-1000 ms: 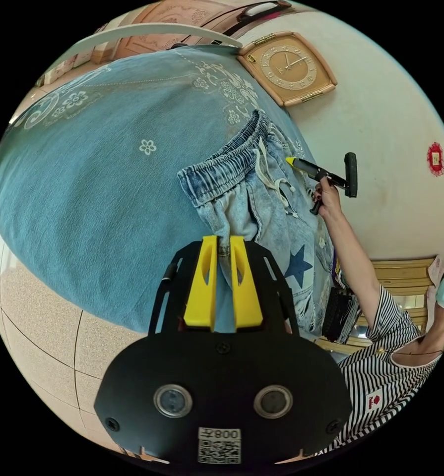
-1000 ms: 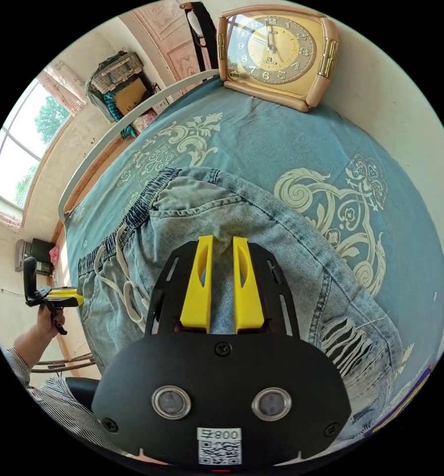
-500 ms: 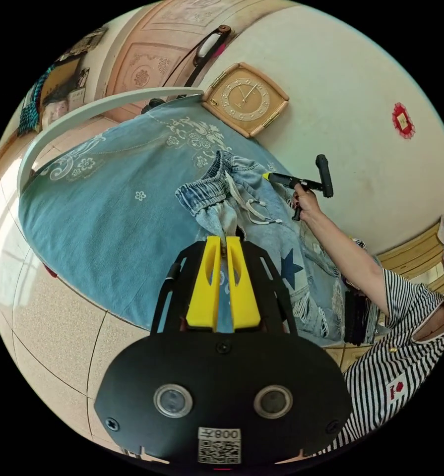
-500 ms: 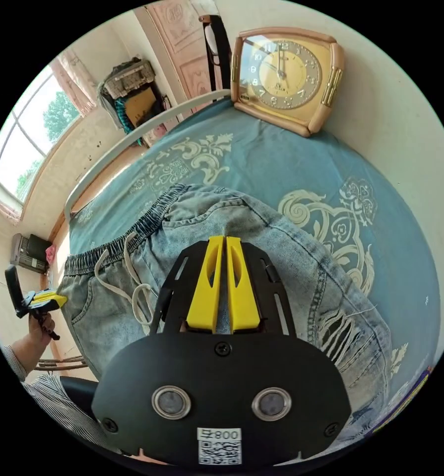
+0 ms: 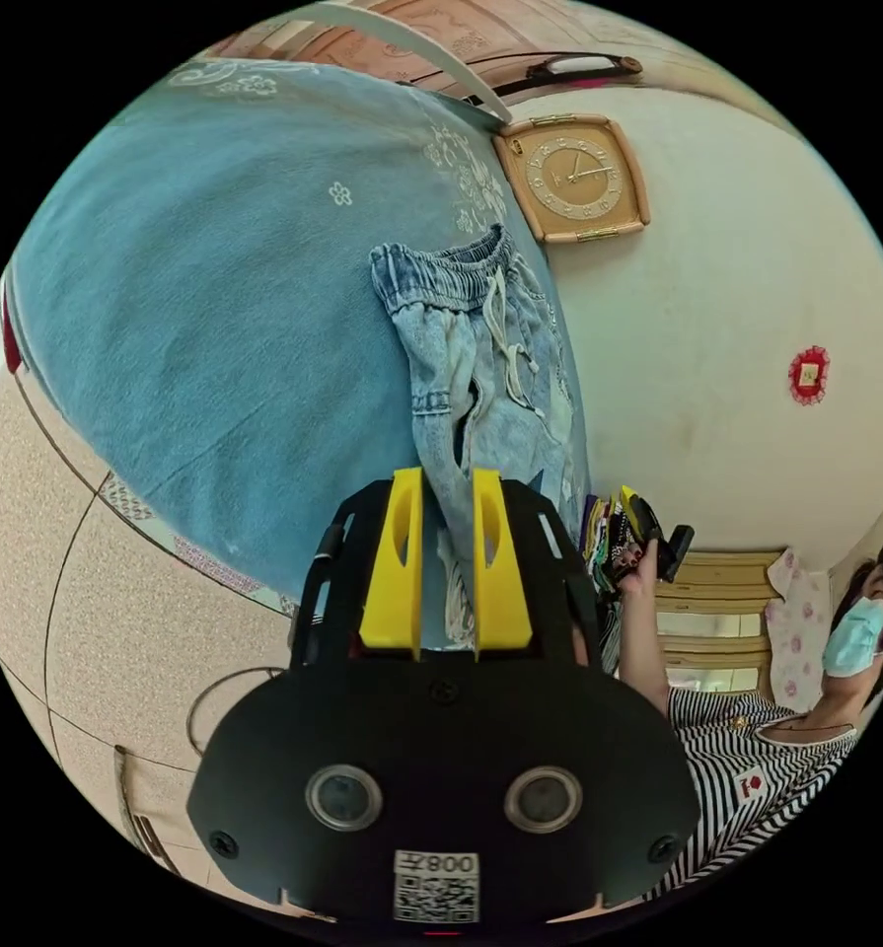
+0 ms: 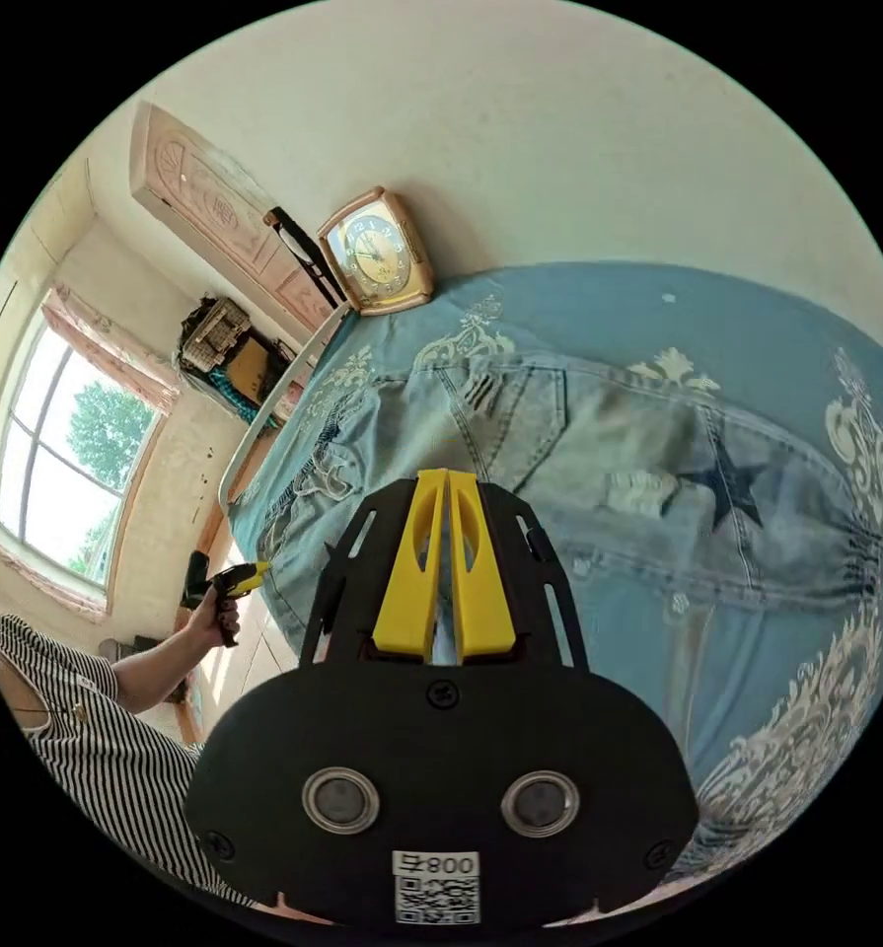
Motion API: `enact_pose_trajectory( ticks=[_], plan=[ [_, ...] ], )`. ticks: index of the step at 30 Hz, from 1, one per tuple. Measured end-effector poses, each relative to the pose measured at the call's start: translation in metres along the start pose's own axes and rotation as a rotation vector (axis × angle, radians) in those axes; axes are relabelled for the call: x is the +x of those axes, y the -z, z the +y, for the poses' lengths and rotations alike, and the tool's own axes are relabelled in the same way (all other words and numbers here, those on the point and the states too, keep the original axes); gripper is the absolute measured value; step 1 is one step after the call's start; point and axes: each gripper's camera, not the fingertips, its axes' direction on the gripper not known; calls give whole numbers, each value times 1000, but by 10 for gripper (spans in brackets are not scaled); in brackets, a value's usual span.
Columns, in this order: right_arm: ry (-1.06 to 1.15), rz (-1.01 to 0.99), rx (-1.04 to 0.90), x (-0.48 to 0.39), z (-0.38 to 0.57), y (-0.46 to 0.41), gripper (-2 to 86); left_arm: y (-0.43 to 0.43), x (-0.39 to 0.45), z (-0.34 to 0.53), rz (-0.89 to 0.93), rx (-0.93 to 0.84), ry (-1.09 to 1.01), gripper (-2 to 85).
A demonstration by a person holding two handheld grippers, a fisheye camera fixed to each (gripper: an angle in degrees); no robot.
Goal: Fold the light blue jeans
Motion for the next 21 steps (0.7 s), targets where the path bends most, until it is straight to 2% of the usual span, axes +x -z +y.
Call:
enact_pose_trajectory(
  ticks=[7, 11, 14, 16, 18, 20, 21],
  plan=[
    [-529, 299, 87, 104, 228, 137, 65, -43, 21, 20, -77, 4, -16, 45],
    [-731, 287, 157, 140, 320, 158, 71, -60, 47, 48, -212, 57, -63, 55],
    [-798, 258, 151, 155, 356, 144, 76, -102, 91, 70, -237, -5, -233, 75],
    [-835, 245, 144, 164, 370, 135, 80, -159, 144, 87, -232, -137, -444, 74],
    [-869, 213, 162, 174, 384, 131, 83, -202, 190, 103, -254, -161, -611, 75],
    [-907, 165, 185, 187, 399, 125, 87, -254, 230, 119, -185, -252, -757, 74],
    [-909, 146, 185, 191, 402, 123, 88, -296, 254, 129, -157, -353, -834, 74]
  ],
)
